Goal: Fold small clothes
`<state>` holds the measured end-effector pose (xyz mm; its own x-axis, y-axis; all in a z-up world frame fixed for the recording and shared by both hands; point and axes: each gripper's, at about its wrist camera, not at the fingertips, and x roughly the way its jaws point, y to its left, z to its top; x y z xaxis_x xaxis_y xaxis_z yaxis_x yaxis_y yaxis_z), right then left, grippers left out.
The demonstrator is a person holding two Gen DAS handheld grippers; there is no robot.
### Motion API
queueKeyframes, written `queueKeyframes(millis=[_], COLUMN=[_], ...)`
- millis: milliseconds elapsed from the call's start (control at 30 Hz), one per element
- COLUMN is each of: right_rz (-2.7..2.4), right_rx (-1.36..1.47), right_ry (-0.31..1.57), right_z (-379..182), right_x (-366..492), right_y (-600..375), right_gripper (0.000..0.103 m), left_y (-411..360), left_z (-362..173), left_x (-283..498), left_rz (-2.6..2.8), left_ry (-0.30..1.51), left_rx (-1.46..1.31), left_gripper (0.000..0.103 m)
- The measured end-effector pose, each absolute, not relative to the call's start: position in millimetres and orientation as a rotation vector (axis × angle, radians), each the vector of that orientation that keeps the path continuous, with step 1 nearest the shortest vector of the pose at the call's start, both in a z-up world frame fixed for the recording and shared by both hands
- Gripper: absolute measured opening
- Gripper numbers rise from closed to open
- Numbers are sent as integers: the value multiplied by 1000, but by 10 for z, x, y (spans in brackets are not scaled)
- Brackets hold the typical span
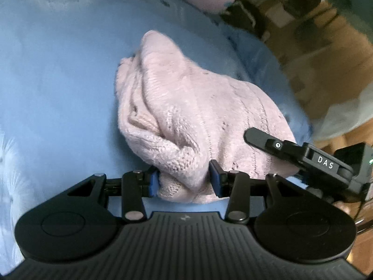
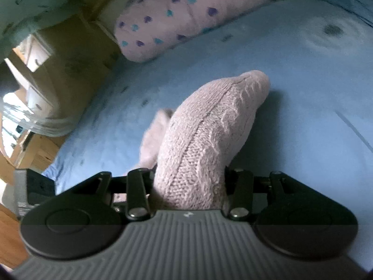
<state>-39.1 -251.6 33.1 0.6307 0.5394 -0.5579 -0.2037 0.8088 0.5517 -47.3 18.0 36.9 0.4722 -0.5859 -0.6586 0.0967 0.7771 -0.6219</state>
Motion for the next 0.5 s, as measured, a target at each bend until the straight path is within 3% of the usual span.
queueKeyframes(millis=[200, 500], right_rz=[320, 279], right_rx=[372, 308], right_ry=[796, 561], right_z=[-41, 257], right_x=[-670, -989], right_y=[-2576, -2787], right_gripper=[64, 64], left_y=[78, -34], left_z=[386, 771], left_x=[-598, -639], left_rz=[-335, -279], left_ry=[1011, 884], left_rx=[-455, -360], left_gripper=[50, 54])
